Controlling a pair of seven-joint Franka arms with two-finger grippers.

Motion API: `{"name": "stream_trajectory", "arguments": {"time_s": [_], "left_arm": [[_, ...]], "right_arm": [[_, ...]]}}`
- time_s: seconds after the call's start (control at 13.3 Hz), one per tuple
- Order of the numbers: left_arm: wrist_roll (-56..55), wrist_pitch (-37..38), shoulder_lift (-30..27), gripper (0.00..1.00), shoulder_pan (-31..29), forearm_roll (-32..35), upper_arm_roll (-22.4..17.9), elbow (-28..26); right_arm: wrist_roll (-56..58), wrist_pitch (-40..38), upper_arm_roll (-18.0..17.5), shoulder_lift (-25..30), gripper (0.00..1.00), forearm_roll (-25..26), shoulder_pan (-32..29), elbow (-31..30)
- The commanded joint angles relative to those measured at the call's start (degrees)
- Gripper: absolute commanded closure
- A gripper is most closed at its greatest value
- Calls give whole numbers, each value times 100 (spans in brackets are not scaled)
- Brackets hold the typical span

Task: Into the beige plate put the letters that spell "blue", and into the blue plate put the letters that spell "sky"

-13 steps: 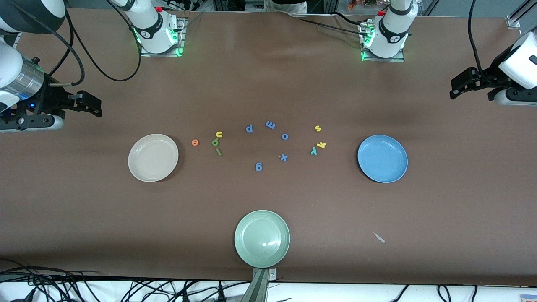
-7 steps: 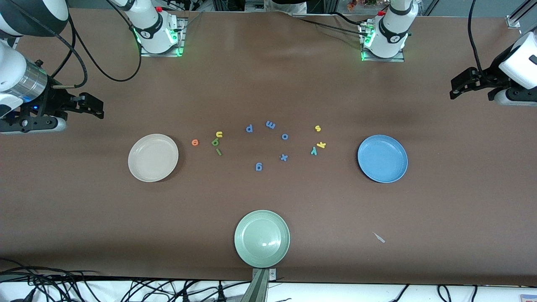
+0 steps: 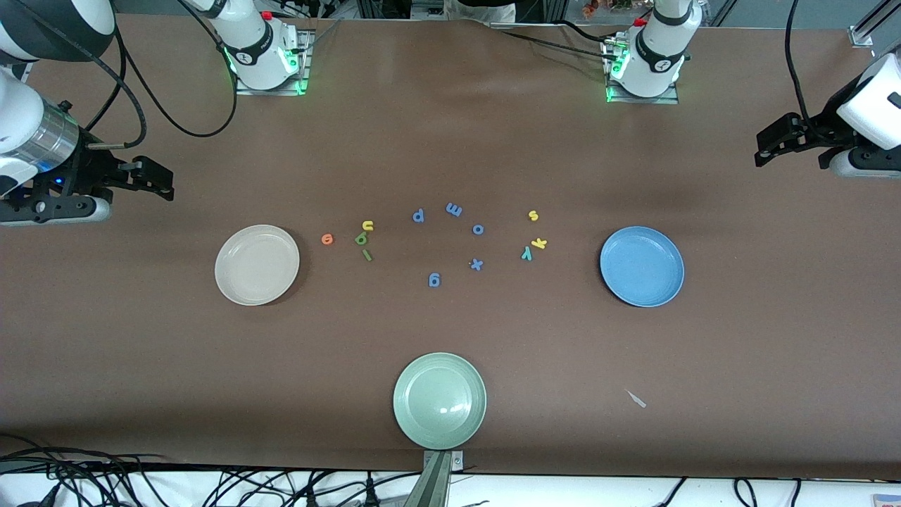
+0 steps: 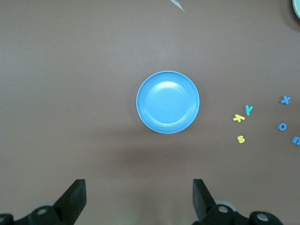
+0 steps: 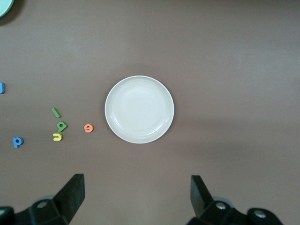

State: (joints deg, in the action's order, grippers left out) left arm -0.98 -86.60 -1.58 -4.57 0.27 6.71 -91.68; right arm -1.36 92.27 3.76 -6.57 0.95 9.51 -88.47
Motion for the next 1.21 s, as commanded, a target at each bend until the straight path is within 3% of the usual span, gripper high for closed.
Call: {"name": "stream_trajectory", "arguments": {"time_s": [0.0, 1.13], "left_arm": [[63, 91, 88, 0, -9, -62, 6, 186], [54, 91, 88, 0, -9, -62, 6, 186]], "right_arm": [[92, 72, -15, 50, 0, 2, -11, -82], [127, 212, 29, 76, 0, -33, -11, -267]]}}
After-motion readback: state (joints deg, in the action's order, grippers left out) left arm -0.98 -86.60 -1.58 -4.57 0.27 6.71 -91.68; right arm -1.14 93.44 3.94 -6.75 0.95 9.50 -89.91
